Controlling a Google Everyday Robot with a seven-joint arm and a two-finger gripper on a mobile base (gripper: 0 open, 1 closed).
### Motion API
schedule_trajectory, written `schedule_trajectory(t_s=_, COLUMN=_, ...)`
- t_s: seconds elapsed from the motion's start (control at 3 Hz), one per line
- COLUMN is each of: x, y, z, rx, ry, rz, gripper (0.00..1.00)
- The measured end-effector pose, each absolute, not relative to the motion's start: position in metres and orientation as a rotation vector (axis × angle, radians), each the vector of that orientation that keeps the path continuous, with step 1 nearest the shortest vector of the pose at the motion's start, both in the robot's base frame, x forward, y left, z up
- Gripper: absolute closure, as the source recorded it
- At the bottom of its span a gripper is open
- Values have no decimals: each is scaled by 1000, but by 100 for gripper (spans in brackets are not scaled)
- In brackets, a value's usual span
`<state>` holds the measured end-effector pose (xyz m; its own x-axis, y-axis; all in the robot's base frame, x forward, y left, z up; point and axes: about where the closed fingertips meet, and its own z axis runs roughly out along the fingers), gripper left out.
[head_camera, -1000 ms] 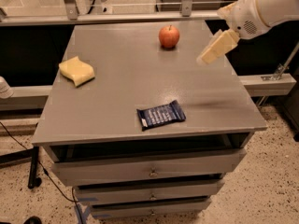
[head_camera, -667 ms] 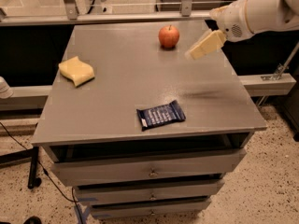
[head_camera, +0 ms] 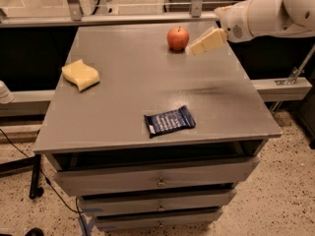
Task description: Move apple near rxbar blueberry
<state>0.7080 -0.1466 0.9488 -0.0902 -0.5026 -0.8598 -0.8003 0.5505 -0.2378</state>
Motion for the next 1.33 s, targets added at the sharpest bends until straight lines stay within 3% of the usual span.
schedule_trajectory(t_s=1.33, x=789, y=-128, z=898, rx=-919, ry=1677, rz=484, gripper=0)
